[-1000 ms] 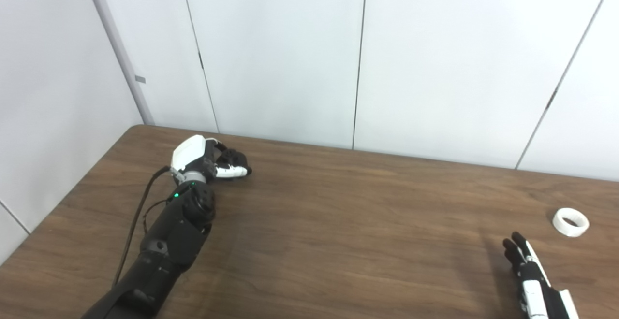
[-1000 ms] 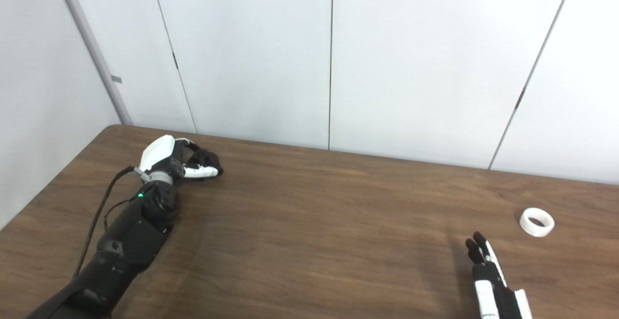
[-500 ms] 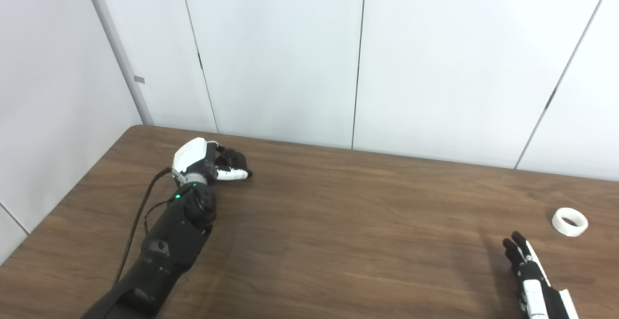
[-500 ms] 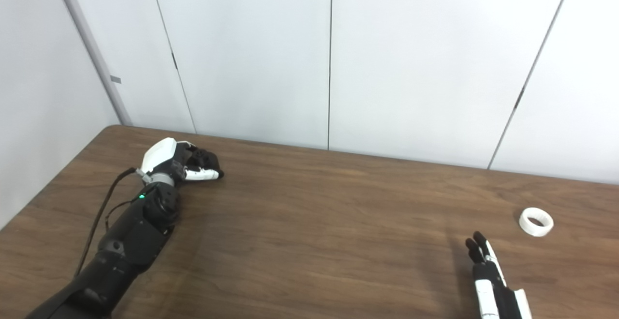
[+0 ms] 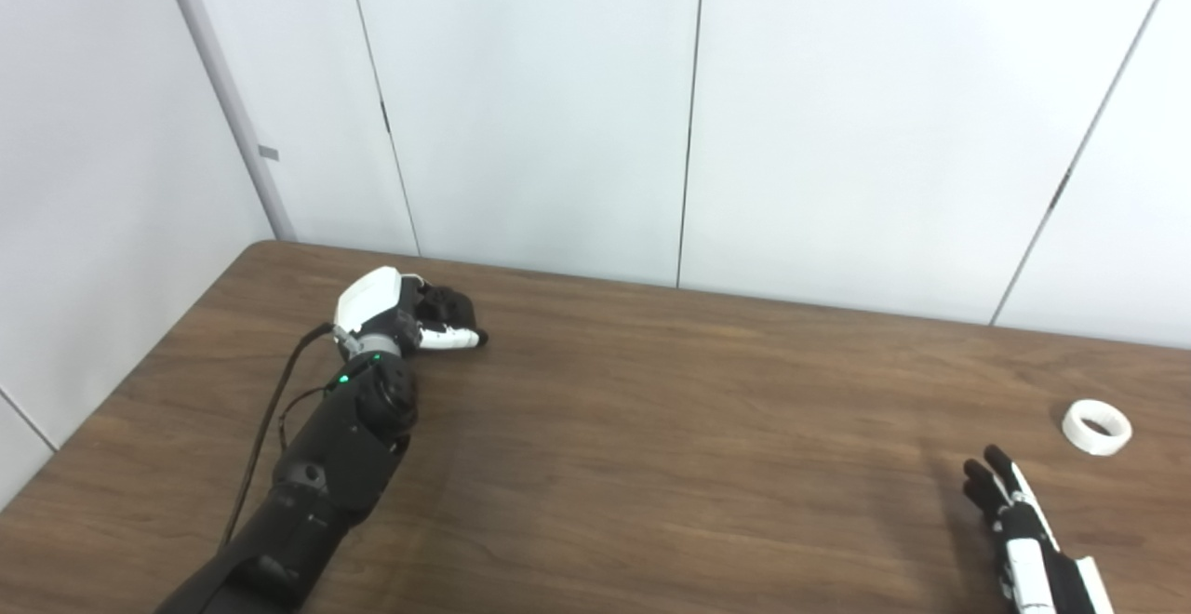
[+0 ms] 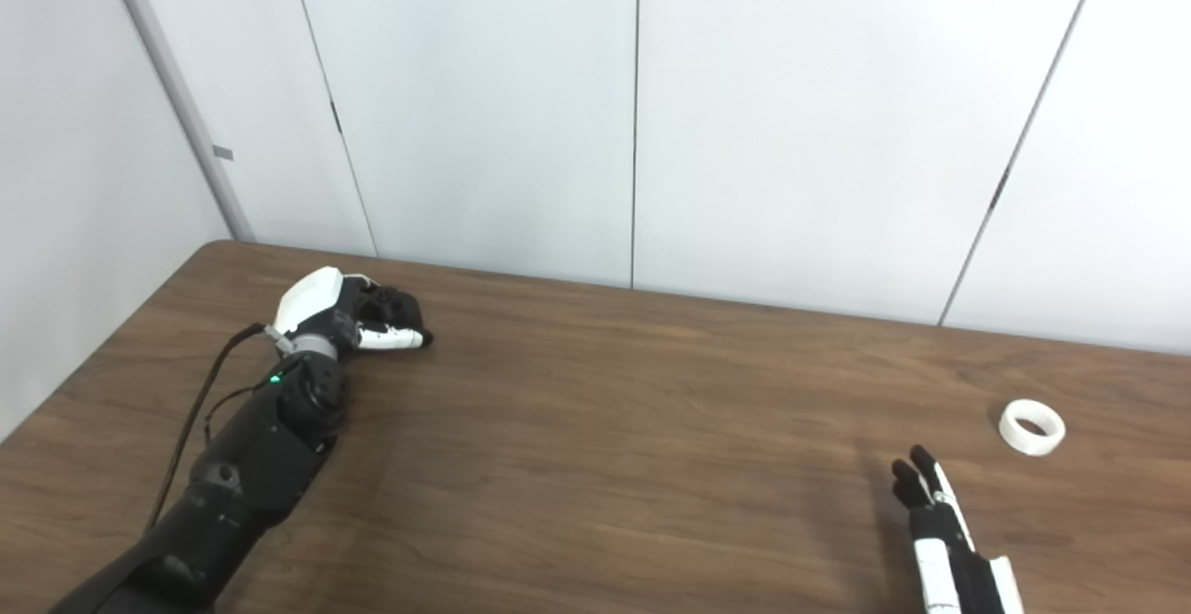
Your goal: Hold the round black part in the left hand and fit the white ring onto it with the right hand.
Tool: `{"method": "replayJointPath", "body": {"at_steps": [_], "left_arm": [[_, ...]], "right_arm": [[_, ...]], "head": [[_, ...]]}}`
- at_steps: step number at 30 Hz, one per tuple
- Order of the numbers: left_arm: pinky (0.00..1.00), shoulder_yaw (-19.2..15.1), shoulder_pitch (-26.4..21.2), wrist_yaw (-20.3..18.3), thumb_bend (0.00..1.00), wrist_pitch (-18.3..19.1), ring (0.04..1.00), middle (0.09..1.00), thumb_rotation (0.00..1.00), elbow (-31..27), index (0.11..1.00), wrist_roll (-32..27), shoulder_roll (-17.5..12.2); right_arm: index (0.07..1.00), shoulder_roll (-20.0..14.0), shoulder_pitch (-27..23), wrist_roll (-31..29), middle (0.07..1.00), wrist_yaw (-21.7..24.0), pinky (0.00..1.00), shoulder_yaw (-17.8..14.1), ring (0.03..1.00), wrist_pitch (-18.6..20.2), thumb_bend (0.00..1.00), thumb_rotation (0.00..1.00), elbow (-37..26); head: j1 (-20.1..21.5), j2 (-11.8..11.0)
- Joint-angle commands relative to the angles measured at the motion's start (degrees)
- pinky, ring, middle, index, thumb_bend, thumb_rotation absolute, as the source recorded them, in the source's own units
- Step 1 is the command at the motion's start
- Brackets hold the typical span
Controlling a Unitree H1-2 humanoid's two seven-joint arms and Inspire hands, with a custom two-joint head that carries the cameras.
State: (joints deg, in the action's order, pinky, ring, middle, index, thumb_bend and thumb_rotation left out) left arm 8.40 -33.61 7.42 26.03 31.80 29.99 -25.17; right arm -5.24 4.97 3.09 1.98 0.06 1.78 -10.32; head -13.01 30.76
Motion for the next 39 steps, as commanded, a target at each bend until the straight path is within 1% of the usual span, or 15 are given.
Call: {"method": "replayJointPath", "body": {"at_steps": [1,5,9,13,18,21,26,39], "left_arm": [[1.0,-0.1,-2.9,1.0,0.87,0.1,0.965,0.889,0.37,-1.7,0.73,1.6,-2.0],[1.0,-0.2,-2.9,0.9,0.87,0.4,0.963,0.884,0.37,-1.7,0.729,1.9,-2.1],[1.0,-0.3,-2.6,0.6,0.86,0.4,0.964,0.886,0.37,-2.5,0.734,2.1,-2.3],[1.0,-0.6,-2.4,0.5,0.85,0.5,0.964,0.885,0.36,-2.7,0.728,2.1,-2.3],[1.0,-1.0,-2.1,0.3,0.85,0.7,0.964,0.891,0.36,-3.1,0.745,2.2,-2.4],[1.0,-1.1,-2.0,0.3,0.86,0.6,0.959,0.886,0.35,-3.2,0.737,2.0,-2.4],[1.0,-1.4,-2.0,0.1,0.86,0.8,0.959,0.883,0.34,-3.3,0.732,2.4,-2.2],[1.0,-1.3,-1.7,0.5,0.86,0.7,0.946,0.873,0.35,-3.3,0.724,3.1,-2.3]], "right_arm": [[0.958,-0.2,0.1,-0.1,0.929,0.5,1.0,0.3,0.928,0.3,0.62,1.0,-0.6],[0.955,0.0,0.1,-0.5,0.93,0.5,1.0,0.2,0.931,0.6,0.64,1.0,-0.5],[0.958,-0.2,0.2,-0.1,0.929,0.6,1.0,0.4,0.929,0.4,0.62,1.0,-0.7],[0.957,-0.2,0.3,-0.4,0.927,0.7,1.0,0.3,0.93,0.4,0.62,1.0,-0.7],[0.954,-0.1,0.2,-0.7,0.926,0.6,1.0,0.3,0.932,0.5,0.61,1.0,-0.7],[0.955,0.0,0.2,-1.1,0.932,0.7,1.0,0.2,0.939,0.9,0.62,0.99,-1.0],[0.958,-0.2,0.4,-0.7,0.93,0.7,1.0,0.4,0.941,0.8,0.6,1.0,-1.3],[0.956,-0.2,0.4,-0.7,0.927,0.6,1.0,0.2,0.93,0.7,0.62,0.99,-1.2]], "head": [[-0.1,0.1],[-0.1,0.1],[-0.2,0.2],[-0.2,0.3],[-0.3,0.4],[-0.3,0.5],[-0.4,0.7],[-0.4,0.9]]}}
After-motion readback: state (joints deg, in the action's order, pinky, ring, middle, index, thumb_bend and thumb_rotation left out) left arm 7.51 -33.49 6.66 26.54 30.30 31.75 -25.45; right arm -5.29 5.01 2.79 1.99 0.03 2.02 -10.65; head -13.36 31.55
